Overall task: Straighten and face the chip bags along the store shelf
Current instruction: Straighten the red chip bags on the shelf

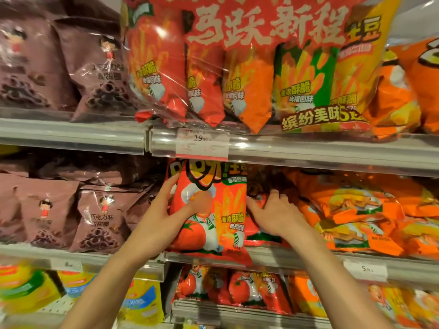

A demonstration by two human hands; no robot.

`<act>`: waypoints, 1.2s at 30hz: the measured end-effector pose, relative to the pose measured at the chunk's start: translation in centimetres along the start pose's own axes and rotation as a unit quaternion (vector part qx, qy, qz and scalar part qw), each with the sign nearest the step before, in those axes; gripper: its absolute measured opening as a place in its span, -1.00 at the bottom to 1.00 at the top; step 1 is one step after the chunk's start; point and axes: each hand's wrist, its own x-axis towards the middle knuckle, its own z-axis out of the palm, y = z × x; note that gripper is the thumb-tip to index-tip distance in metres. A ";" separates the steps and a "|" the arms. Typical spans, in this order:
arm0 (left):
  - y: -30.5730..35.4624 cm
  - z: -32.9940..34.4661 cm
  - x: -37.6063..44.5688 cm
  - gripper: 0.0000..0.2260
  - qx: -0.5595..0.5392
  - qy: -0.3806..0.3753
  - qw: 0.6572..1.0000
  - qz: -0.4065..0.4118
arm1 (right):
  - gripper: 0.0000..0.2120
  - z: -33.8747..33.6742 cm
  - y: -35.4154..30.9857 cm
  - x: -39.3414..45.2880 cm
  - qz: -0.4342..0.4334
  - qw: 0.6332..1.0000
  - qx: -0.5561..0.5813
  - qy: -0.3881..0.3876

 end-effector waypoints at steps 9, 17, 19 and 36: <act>-0.1 -2.4 -0.6 -0.37 -0.013 0.002 1.000 -0.002 | -0.18 0.5 0.2 0.3 -0.025 0.996 0.053 0.070; -0.1 -2.6 -0.5 -0.39 -0.007 -0.005 1.000 -0.002 | -0.42 1.7 -0.1 1.6 -0.103 0.973 0.099 0.183; -0.1 -2.5 -0.4 -0.40 -0.008 -0.006 1.000 -0.002 | -0.29 2.8 0.0 2.9 -0.110 0.974 0.087 0.178; -0.7 -2.2 -0.1 -0.41 -0.018 -0.005 1.000 -0.008 | 0.01 4.7 2.0 7.4 -0.027 0.980 0.189 0.059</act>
